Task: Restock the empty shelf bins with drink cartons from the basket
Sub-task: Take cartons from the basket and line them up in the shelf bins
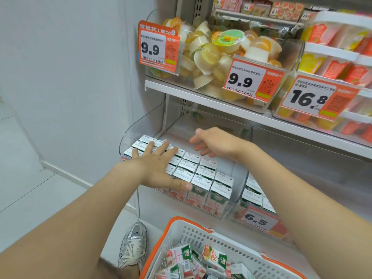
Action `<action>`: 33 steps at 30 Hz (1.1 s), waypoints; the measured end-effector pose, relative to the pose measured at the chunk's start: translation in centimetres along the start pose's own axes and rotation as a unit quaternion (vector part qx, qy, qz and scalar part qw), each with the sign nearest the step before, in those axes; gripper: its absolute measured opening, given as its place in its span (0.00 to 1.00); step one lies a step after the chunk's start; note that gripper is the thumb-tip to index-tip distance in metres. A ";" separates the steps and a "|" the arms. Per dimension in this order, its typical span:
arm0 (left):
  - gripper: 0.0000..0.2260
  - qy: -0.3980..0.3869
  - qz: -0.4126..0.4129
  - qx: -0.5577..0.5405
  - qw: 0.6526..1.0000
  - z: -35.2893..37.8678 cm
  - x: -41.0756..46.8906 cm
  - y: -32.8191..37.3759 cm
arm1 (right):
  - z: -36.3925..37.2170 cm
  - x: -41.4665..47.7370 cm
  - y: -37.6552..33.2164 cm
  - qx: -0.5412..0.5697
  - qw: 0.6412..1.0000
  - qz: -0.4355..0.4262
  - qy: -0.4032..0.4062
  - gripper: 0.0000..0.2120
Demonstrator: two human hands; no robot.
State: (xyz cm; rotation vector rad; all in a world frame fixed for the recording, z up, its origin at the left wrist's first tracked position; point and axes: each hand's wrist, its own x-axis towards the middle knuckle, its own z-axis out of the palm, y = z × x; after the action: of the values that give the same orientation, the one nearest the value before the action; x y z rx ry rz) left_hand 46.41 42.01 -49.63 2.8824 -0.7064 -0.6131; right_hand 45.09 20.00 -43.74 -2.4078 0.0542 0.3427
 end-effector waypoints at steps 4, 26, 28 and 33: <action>0.55 0.028 0.060 -0.006 0.998 -0.1 -0.1 0.7 | 2.4 -3.2 0.2 -0.248 0.967 -0.052 -0.024 0.20; 0.23 0.130 0.183 -0.053 0.973 -1.3 -4.9 6.4 | 4.6 -14.7 2.9 -0.229 0.951 -0.171 0.116 0.12; 0.12 0.111 0.213 -0.059 0.969 -0.8 -6.4 7.7 | 5.6 -17.0 3.9 -0.238 0.960 -0.145 0.016 0.15; 0.07 -0.094 0.214 0.038 0.972 4.1 -7.5 11.2 | 9.1 -20.1 8.1 -0.277 0.949 -0.084 -0.124 0.16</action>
State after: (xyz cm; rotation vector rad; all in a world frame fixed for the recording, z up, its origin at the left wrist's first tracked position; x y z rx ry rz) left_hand 33.94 35.50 -48.48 2.6240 -1.3546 -0.8110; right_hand 22.57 18.70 -50.31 -2.8696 -0.4105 0.6461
